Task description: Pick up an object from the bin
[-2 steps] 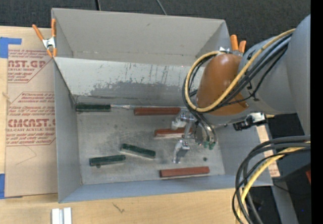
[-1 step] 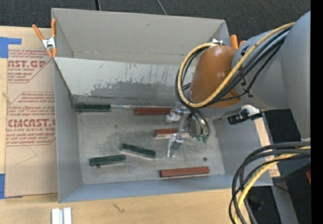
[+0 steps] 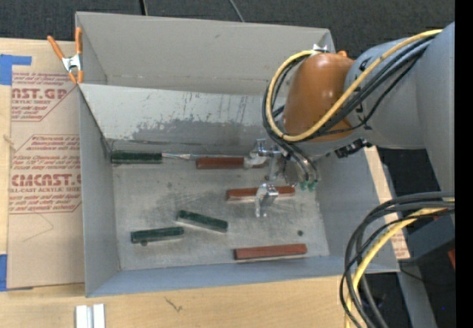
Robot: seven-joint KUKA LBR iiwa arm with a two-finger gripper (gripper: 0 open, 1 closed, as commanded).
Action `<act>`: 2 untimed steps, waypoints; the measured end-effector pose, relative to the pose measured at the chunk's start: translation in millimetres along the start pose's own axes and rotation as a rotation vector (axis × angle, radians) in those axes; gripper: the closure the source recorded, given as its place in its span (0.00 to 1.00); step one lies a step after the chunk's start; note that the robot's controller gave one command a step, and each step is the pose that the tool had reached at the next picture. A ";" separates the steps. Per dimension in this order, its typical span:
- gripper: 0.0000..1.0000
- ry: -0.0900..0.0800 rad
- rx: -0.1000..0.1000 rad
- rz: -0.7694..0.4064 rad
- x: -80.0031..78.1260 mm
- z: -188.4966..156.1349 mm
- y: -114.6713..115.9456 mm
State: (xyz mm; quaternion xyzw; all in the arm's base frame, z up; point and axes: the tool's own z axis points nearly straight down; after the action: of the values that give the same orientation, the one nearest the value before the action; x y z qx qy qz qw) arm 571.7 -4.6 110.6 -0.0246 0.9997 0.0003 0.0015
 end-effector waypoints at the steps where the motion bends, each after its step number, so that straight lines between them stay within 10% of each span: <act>1: 1.00 -0.017 0.000 0.200 3.4 33.6 4.1; 2: 1.00 -0.017 0.000 0.200 3.4 33.6 4.1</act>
Offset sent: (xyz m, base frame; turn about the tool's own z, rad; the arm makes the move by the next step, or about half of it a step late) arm 0.0000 0.0000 0.0000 0.0000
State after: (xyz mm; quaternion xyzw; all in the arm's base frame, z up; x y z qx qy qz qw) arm 568.3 -0.6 77.0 0.0752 0.9971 0.0007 0.0101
